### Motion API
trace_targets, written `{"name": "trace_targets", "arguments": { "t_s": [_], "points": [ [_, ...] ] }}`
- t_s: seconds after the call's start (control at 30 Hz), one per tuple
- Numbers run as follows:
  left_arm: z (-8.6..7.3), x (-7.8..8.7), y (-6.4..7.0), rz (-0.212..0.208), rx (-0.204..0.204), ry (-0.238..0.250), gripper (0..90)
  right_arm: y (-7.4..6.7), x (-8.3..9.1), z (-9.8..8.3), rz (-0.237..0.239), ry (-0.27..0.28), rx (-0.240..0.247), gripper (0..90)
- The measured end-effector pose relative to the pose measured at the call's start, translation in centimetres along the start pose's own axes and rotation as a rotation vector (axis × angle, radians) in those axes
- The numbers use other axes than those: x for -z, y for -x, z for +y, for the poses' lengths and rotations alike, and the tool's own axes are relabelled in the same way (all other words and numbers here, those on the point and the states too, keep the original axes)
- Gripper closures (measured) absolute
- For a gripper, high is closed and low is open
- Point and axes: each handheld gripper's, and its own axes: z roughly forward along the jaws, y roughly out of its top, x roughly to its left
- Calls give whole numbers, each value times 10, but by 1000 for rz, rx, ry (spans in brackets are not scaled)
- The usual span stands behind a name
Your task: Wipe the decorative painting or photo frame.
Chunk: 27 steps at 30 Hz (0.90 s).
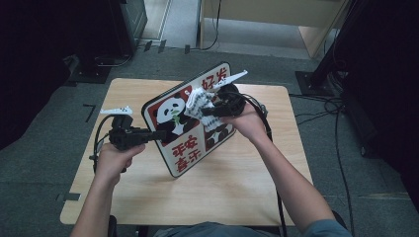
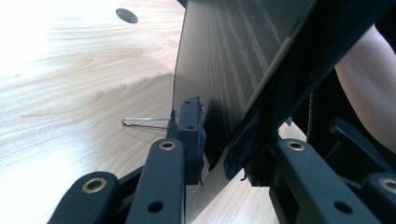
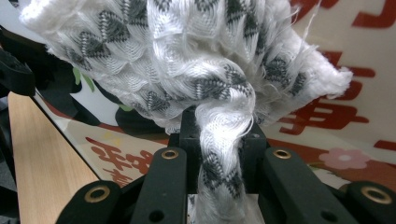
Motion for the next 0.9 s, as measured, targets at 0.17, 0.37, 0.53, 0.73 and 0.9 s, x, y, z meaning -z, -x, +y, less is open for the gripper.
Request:
{"name": "trace_targets", "arguments": {
  "t_s": [0.17,0.37,0.53,0.73,0.9],
  "points": [
    [0,0,0,-1,-1,0,731,2,-3,-5,2,-5,-2,778],
    [0,0,0,-1,-1,0,731,3,-6,-11,5,-16,-12,774],
    [0,0,0,0,-2,-1,731,4,-8,-15,5,-19,-13,774],
    [0,0,0,-2,-1,0,729,4,-10,-20,10,-26,-18,775],
    [0,0,0,-3,-1,-1,729,5,-12,-23,14,-33,-22,775]
  ]
}}
